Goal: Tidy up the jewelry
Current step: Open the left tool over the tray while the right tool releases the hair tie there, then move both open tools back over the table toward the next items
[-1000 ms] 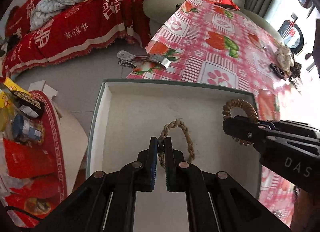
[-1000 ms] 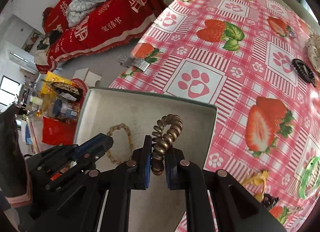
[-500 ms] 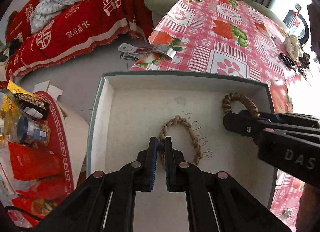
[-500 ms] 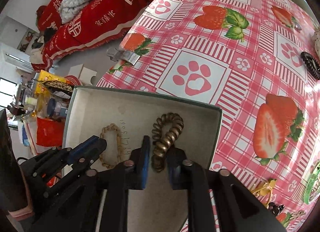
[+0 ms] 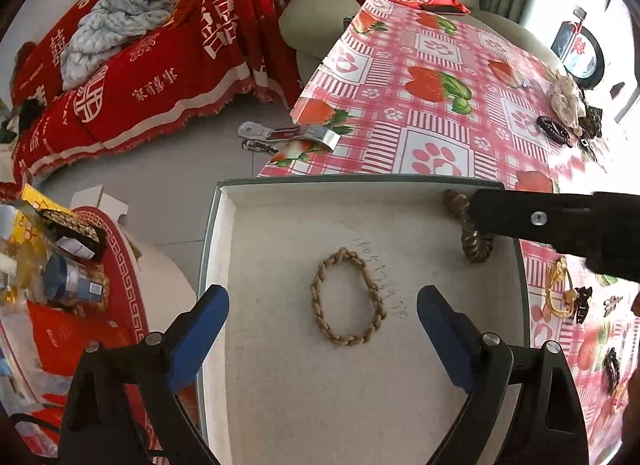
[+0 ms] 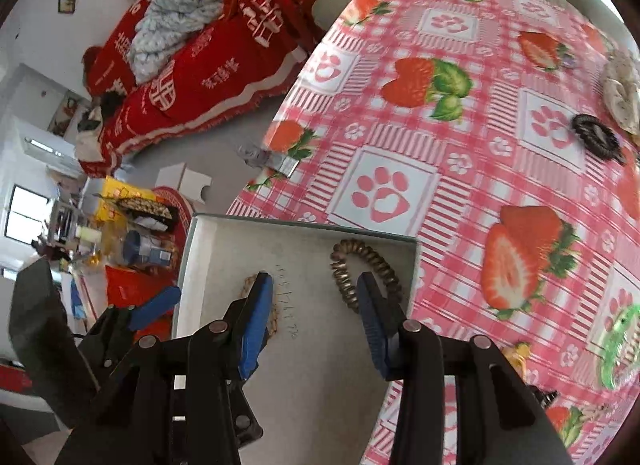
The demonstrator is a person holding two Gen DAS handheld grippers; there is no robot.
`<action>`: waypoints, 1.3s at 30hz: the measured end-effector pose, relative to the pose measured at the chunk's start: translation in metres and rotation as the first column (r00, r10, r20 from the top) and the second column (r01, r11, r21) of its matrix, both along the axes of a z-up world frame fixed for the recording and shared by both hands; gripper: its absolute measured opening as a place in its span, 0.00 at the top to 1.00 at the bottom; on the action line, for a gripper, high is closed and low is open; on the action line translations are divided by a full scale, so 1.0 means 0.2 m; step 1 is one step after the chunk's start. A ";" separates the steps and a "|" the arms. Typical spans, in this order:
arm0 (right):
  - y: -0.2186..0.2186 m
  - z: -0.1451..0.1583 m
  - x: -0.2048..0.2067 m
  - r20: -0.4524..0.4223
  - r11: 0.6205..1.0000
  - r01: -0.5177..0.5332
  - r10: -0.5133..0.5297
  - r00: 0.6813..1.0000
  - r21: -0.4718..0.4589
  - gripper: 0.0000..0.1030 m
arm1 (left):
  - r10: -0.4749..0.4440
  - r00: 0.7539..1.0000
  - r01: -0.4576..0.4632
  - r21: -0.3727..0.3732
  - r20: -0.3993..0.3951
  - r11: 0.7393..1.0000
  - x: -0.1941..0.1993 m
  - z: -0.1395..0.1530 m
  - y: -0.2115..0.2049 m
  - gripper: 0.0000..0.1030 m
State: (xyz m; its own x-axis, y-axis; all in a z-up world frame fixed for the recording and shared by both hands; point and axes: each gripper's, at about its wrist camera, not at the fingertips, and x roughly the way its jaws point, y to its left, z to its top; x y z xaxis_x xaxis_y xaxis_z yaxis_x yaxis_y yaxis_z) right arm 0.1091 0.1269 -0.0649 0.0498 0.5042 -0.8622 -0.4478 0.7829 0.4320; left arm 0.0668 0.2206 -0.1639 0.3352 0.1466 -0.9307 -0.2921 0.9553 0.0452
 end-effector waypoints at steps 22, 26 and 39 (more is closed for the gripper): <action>-0.91 0.04 -0.19 -0.029 0.948 0.296 -0.301 0.953 -0.118 0.16 | -0.231 0.973 0.229 -0.051 -0.032 0.972 -0.02 0.13 -0.59 0.00; -1.08 0.01 -0.23 -0.036 0.921 0.361 -0.369 0.929 -0.144 0.16 | -0.284 0.958 0.282 -0.044 -0.031 0.958 -0.02 0.15 -0.72 0.00; -1.51 -0.07 -0.33 -0.041 0.863 0.440 -0.463 0.885 -0.248 0.15 | -0.376 0.925 0.370 -0.094 -0.058 0.924 0.03 0.11 -1.01 0.00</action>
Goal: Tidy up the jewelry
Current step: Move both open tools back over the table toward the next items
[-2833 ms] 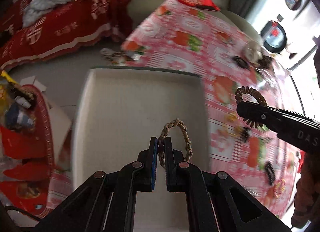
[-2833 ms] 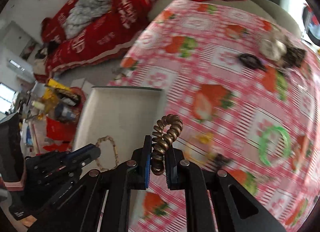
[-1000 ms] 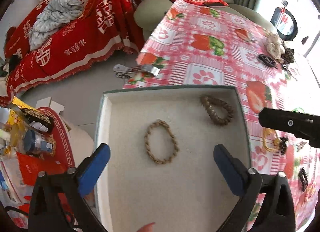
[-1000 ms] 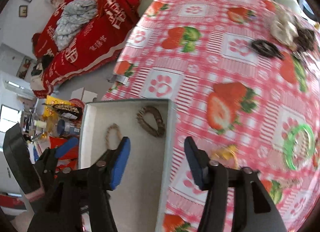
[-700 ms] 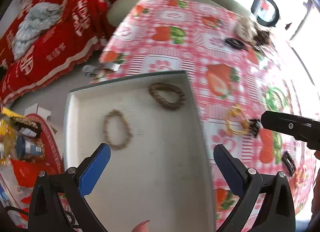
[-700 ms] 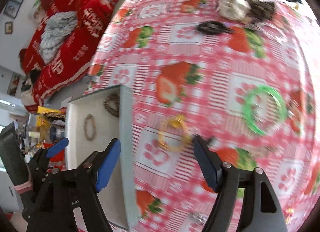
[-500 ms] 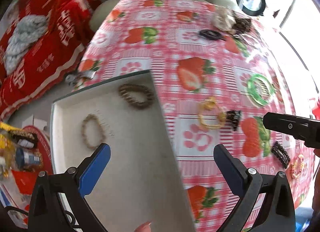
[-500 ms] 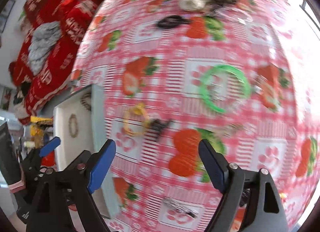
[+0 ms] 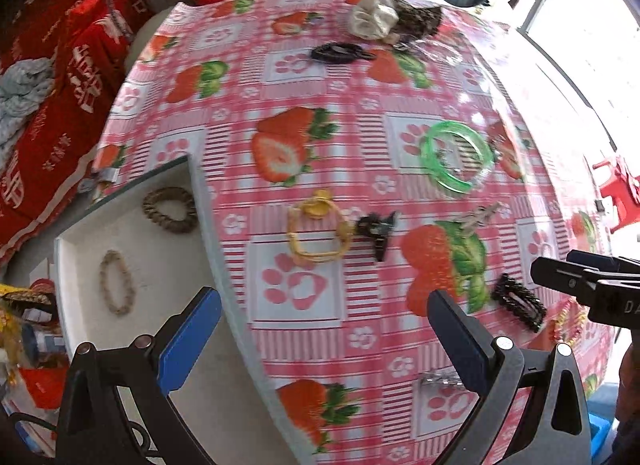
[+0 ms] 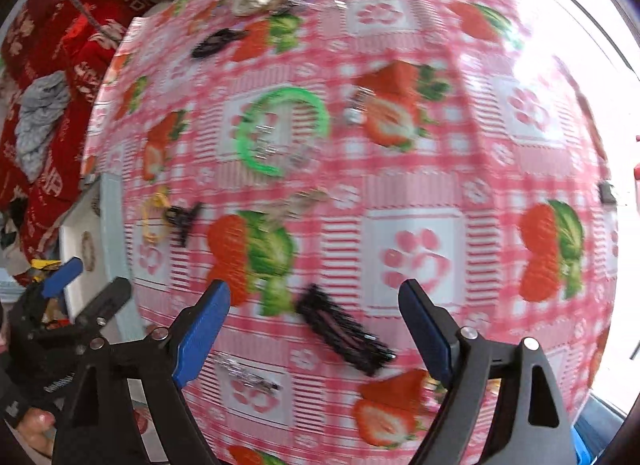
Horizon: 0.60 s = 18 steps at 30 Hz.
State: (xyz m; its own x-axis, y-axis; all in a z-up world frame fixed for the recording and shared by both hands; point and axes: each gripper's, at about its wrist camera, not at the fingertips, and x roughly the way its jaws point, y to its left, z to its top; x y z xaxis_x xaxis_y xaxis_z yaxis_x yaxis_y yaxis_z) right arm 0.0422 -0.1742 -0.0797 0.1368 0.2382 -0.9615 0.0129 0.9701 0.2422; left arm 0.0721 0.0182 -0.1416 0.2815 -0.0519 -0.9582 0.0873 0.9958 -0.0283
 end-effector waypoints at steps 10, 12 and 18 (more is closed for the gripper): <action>-0.25 -0.07 -0.11 -0.043 0.996 0.066 -0.069 0.997 -0.067 0.14 | -0.040 0.997 0.039 -0.019 -0.067 0.999 0.00 -0.09 -0.16 0.00; -0.29 -0.07 -0.14 -0.046 0.994 0.083 -0.086 0.995 -0.078 0.14 | -0.031 0.997 0.029 -0.025 -0.072 0.999 0.01 -0.10 -0.18 0.00; -0.42 -0.08 -0.23 -0.041 0.984 0.133 -0.138 0.990 -0.120 0.14 | -0.006 0.996 0.004 -0.020 -0.086 1.000 0.04 -0.14 -0.22 0.03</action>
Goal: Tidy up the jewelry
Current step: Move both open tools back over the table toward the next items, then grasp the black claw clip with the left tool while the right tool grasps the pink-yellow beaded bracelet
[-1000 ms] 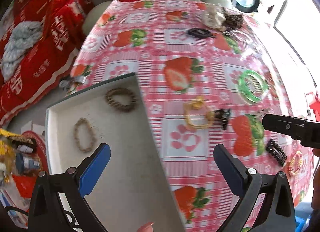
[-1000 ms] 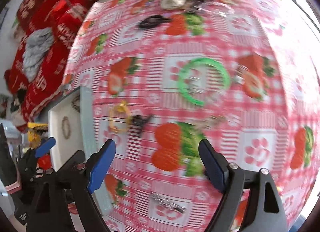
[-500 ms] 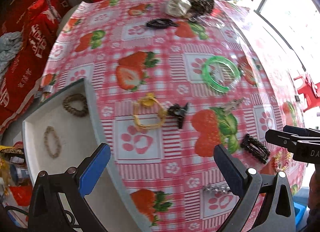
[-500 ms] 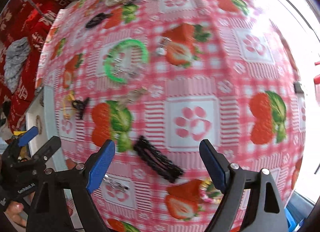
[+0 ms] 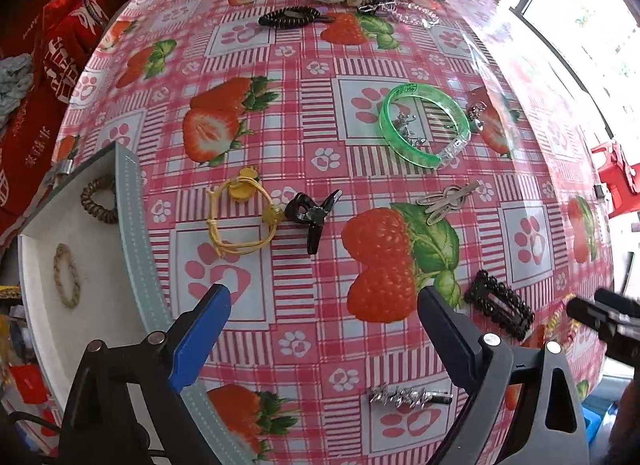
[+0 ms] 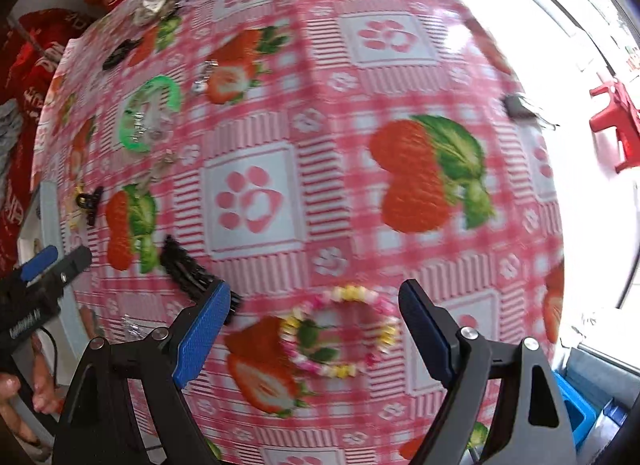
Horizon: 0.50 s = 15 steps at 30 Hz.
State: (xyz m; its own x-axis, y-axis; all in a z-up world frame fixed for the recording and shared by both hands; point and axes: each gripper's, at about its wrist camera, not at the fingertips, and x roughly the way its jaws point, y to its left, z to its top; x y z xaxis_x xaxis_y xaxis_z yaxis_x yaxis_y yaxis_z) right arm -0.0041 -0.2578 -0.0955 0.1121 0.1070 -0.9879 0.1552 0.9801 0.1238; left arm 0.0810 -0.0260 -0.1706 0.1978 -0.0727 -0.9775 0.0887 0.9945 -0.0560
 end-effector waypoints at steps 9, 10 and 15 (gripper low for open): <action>-0.10 -0.06 -0.13 -0.038 0.999 0.039 -0.040 0.999 -0.015 0.14 | 0.006 1.000 -0.006 0.005 -0.016 1.000 0.02 -0.06 -0.04 0.13; -0.12 -0.06 -0.15 -0.034 0.999 0.042 -0.042 0.999 -0.022 0.14 | 0.007 1.000 -0.007 0.003 -0.015 1.000 0.02 -0.07 -0.04 0.13; -0.19 -0.06 -0.21 -0.013 0.997 0.061 -0.061 0.998 -0.047 0.16 | 0.016 1.000 -0.017 -0.016 -0.020 1.000 0.05 -0.09 -0.04 0.24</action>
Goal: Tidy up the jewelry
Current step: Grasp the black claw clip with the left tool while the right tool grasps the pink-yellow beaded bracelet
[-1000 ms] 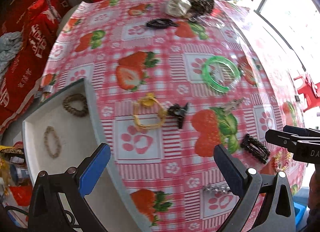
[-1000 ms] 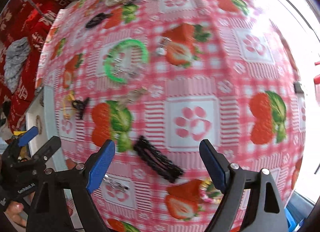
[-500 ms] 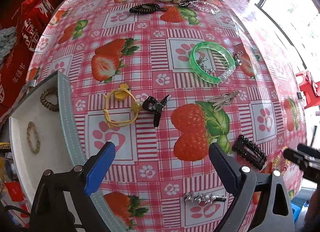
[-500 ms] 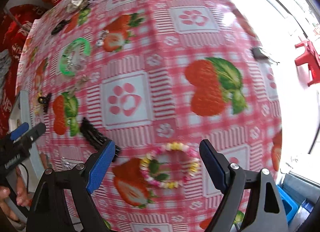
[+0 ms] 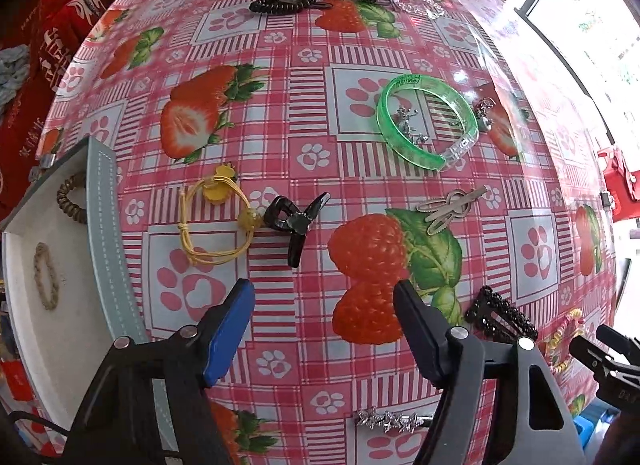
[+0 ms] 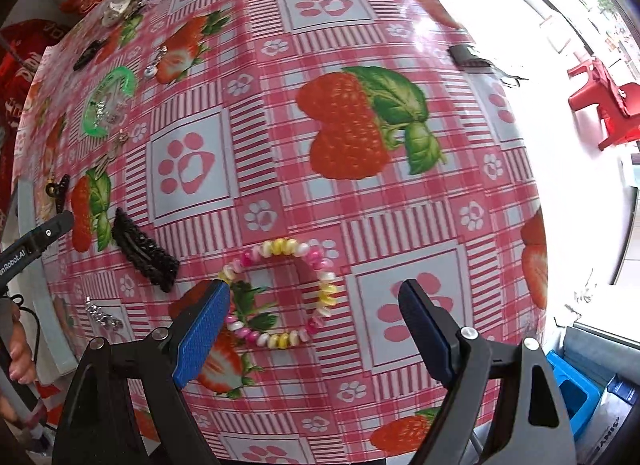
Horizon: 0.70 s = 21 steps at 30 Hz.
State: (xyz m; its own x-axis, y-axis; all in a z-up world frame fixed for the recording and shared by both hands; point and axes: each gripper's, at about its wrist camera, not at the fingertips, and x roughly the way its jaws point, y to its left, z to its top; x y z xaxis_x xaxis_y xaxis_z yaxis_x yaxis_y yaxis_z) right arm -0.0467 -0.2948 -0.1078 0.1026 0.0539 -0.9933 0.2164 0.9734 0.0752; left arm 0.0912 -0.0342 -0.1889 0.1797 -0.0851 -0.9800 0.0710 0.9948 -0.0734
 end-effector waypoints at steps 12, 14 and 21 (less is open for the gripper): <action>-0.06 -0.09 -0.06 -0.008 0.997 -0.044 0.044 0.999 -0.059 0.40 | 0.009 1.000 -0.009 -0.006 0.027 1.000 0.12 -0.05 -0.02 0.33; -0.06 -0.09 -0.06 -0.005 0.996 -0.053 0.053 0.999 -0.068 0.40 | 0.007 0.999 -0.007 -0.003 0.034 1.000 0.14 -0.05 -0.03 0.34; -0.01 -0.08 -0.06 0.017 0.993 -0.085 0.086 0.996 -0.080 0.61 | 0.007 0.998 -0.009 0.027 0.054 1.000 0.20 -0.04 -0.07 0.59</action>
